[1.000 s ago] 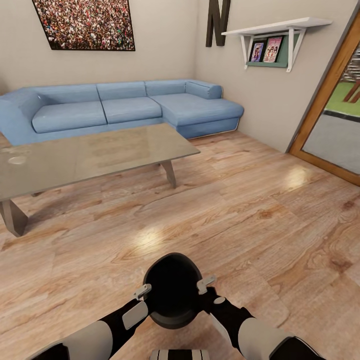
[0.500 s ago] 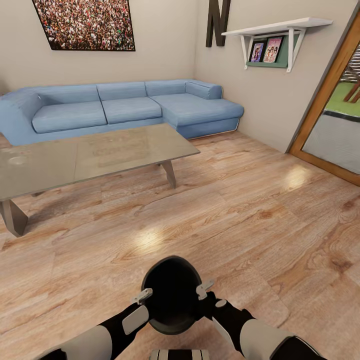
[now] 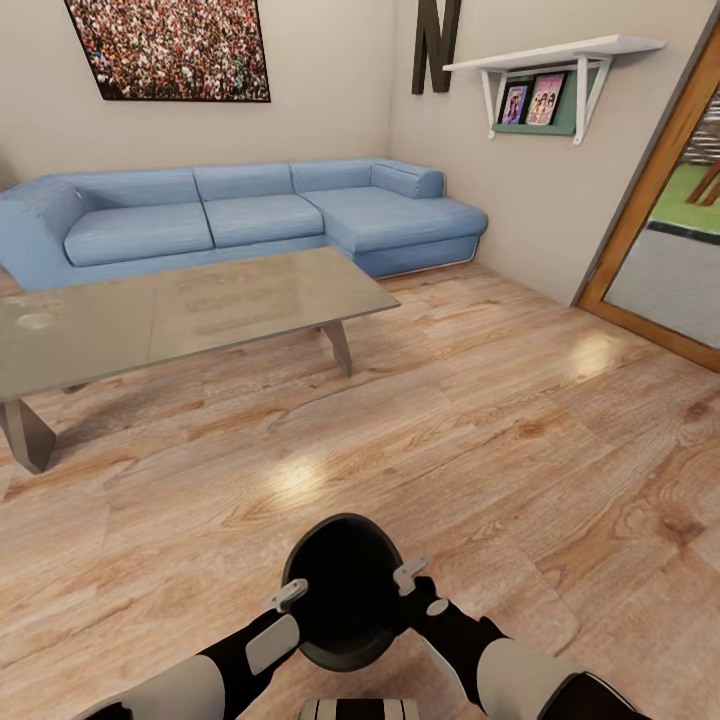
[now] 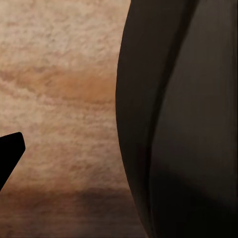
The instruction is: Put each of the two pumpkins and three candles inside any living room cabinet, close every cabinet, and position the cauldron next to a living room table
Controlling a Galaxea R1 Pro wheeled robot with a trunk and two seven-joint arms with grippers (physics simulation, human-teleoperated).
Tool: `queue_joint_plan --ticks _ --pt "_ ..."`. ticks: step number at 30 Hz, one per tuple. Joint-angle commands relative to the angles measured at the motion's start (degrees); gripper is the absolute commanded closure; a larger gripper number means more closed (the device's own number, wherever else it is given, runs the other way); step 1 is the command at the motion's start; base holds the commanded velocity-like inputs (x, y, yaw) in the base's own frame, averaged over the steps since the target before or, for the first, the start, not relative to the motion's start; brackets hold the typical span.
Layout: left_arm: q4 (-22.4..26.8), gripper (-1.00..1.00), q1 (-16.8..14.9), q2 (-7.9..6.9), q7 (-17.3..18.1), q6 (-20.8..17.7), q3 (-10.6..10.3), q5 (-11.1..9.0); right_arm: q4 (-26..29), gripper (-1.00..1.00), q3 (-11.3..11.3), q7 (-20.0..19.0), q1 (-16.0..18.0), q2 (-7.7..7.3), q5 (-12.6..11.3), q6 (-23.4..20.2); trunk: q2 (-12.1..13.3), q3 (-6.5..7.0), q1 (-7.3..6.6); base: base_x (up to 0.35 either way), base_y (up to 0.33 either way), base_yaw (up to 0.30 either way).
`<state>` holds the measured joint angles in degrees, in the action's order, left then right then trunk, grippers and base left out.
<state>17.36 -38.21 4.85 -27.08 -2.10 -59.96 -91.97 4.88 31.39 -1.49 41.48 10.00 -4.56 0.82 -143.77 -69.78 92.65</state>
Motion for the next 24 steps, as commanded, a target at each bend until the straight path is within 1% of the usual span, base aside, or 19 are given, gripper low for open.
queue_joint_plan --ticks 1,6,8,10,12,13,14,15,16,17,19,22,24 --pt "-1.71 -1.00 0.06 -0.06 -0.30 -0.14 -0.24 -0.67 -1.54 -1.00 0.42 0.42 0.01 -0.51 0.18 0.03 0.01 -0.01 0.02 0.000 0.000 0.000" --pt "-1.88 -1.00 0.03 -0.33 -0.49 -0.05 -0.41 -0.20 -1.51 -1.00 0.36 0.23 0.01 -0.45 0.13 0.34 0.01 -0.01 0.02 0.000 0.000 0.000" --pt "-2.06 -1.00 -0.01 -0.36 -0.30 0.03 -0.54 0.25 -1.44 -1.00 0.33 0.07 0.01 -0.21 -0.13 1.53 0.01 -0.01 0.02 0.000 0.000 0.000" --pt "-2.10 -1.00 -0.02 -0.37 -0.17 0.09 -0.55 1.65 -1.34 -1.00 0.23 0.03 0.01 -0.14 -0.31 3.01 0.01 -0.01 0.02 0.000 0.000 0.000" --pt "-2.08 -1.00 -0.02 -0.37 -0.12 0.21 -0.48 3.89 -1.30 -1.00 0.09 0.01 0.01 -0.15 -0.42 3.95 0.01 -0.01 0.02 0.000 0.000 0.000" --pt "-2.07 -1.00 -0.02 -0.37 -0.08 0.28 -0.41 5.38 -1.25 -1.00 -0.02 0.00 0.01 -0.15 -0.71 4.28 0.01 -0.01 0.02 0.000 0.000 0.000" --pt "-2.05 -1.00 -0.02 -0.37 -0.05 0.30 -0.38 6.00 -1.23 -1.00 -0.10 0.00 0.01 -0.17 -1.18 4.39 0.01 -0.01 0.02 0.000 0.000 0.000" --pt "-2.02 -1.00 -0.02 -0.37 -0.03 0.32 -0.36 6.42 -1.21 -1.00 -0.16 0.00 0.01 -0.20 -2.05 4.44 0.01 -0.01 0.02 0.000 0.000 0.000" --pt "-2.00 -1.00 -0.02 -0.37 -0.01 0.33 -0.39 6.78 -1.22 -1.00 -0.22 0.00 -0.01 -0.22 -4.29 4.49 0.01 -0.01 0.02 0.000 0.000 0.000" --pt "-1.96 -1.00 -0.02 -0.37 0.01 0.37 -0.44 6.96 -1.26 -1.00 -0.25 0.00 0.00 -0.27 -7.12 4.48 0.01 -0.01 0.02 0.000 0.000 0.000" --pt "-2.00 -1.00 -0.02 -0.37 0.06 0.42 -0.51 7.09 -1.35 -1.00 -0.27 0.00 0.00 -0.35 -10.29 4.46 0.01 -0.01 0.02 0.028 0.040 0.000" --pt "-1.99 -1.00 -0.02 -0.37 0.09 0.50 -0.58 7.40 -1.39 -1.00 -0.27 0.00 0.01 -0.35 -12.28 4.45 0.01 -0.01 0.02 0.102 0.173 0.000" --pt "-1.94 -1.00 -0.04 -0.37 0.09 0.51 -0.55 7.46 -1.39 -1.00 -0.26 0.00 0.01 -0.34 -12.50 4.45 0.01 -0.01 0.02 0.066 0.110 0.000"
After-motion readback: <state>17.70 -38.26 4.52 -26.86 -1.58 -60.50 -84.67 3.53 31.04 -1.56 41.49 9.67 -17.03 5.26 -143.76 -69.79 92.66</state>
